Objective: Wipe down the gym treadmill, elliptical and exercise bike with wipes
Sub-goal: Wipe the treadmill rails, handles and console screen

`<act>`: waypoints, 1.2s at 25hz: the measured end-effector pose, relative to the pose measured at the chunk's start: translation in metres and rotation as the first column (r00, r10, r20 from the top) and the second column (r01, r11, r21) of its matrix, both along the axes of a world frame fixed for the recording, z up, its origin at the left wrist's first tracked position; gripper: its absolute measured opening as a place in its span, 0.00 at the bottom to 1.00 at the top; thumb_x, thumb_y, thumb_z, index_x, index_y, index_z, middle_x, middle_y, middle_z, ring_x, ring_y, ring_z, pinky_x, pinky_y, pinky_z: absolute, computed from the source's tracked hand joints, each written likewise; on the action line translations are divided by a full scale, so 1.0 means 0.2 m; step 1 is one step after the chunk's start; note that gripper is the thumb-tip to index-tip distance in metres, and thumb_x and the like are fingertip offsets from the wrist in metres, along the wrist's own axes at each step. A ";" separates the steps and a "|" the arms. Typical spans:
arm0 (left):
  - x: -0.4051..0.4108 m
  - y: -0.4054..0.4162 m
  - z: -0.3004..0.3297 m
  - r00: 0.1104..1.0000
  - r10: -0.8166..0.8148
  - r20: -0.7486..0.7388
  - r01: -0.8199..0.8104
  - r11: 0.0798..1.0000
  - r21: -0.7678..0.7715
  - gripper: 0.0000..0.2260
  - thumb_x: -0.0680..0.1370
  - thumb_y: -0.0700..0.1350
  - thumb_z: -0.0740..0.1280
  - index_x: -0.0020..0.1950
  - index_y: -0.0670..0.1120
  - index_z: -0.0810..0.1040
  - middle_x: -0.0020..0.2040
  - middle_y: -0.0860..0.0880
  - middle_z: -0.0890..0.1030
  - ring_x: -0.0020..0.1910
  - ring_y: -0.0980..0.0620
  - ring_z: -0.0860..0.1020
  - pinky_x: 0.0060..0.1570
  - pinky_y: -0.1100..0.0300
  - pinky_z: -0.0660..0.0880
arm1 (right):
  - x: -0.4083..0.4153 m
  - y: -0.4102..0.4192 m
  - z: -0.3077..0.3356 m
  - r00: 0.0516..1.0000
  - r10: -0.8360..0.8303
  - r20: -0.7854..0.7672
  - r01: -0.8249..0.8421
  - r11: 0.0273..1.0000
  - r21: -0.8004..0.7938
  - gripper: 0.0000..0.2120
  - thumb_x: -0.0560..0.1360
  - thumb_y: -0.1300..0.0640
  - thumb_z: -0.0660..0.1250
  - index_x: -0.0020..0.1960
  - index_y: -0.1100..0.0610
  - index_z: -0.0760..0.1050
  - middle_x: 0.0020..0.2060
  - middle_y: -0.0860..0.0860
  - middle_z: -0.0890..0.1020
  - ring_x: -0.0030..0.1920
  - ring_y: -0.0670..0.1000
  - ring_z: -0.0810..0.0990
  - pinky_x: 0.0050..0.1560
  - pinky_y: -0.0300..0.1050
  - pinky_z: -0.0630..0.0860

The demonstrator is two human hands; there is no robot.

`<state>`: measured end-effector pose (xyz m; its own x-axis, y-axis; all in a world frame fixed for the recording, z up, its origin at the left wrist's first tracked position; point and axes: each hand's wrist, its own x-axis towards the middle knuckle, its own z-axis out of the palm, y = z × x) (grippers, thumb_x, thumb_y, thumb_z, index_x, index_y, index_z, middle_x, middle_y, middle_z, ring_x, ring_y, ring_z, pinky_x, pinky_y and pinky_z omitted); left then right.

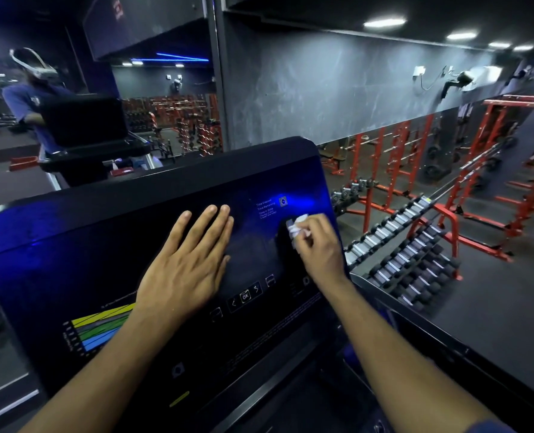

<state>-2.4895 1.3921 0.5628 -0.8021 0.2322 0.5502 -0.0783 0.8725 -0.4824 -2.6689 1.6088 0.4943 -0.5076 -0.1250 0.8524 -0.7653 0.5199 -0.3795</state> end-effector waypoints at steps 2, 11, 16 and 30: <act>0.00 0.00 0.00 1.000 -0.001 -0.005 0.001 1.000 0.003 0.28 0.86 0.53 0.47 0.83 0.40 0.50 0.84 0.43 0.49 0.83 0.45 0.48 0.80 0.42 0.49 | -0.15 0.12 0.02 0.989 -0.101 0.108 0.110 0.990 -0.091 0.04 0.75 0.67 0.64 0.48 0.60 0.76 0.47 0.54 0.77 0.45 0.50 0.75 0.48 0.55 0.77; -0.01 0.00 -0.01 1.000 0.003 -0.012 -0.003 1.000 -0.004 0.28 0.86 0.52 0.47 0.83 0.40 0.50 0.84 0.43 0.49 0.83 0.45 0.47 0.80 0.43 0.47 | 0.27 -0.12 -0.14 0.994 0.039 0.102 -0.031 0.996 -0.082 0.04 0.75 0.67 0.67 0.47 0.59 0.77 0.48 0.51 0.78 0.47 0.49 0.79 0.50 0.40 0.75; 0.03 0.02 -0.04 0.997 -0.071 -0.007 0.072 0.997 0.039 0.28 0.85 0.51 0.52 0.83 0.41 0.54 0.84 0.44 0.51 0.83 0.45 0.50 0.79 0.39 0.51 | 0.15 0.15 -0.12 0.973 -0.032 0.227 0.074 0.981 -0.177 0.05 0.76 0.64 0.68 0.47 0.54 0.78 0.46 0.47 0.76 0.43 0.47 0.77 0.43 0.44 0.76; 0.10 0.07 -0.26 0.989 -0.077 0.129 0.080 0.997 -0.020 0.29 0.87 0.55 0.46 0.83 0.41 0.46 0.84 0.43 0.46 0.83 0.44 0.45 0.79 0.39 0.49 | 0.45 -0.15 -0.25 0.986 0.103 0.128 -0.103 0.995 -0.005 0.06 0.71 0.68 0.66 0.45 0.59 0.77 0.46 0.51 0.78 0.46 0.51 0.79 0.49 0.42 0.75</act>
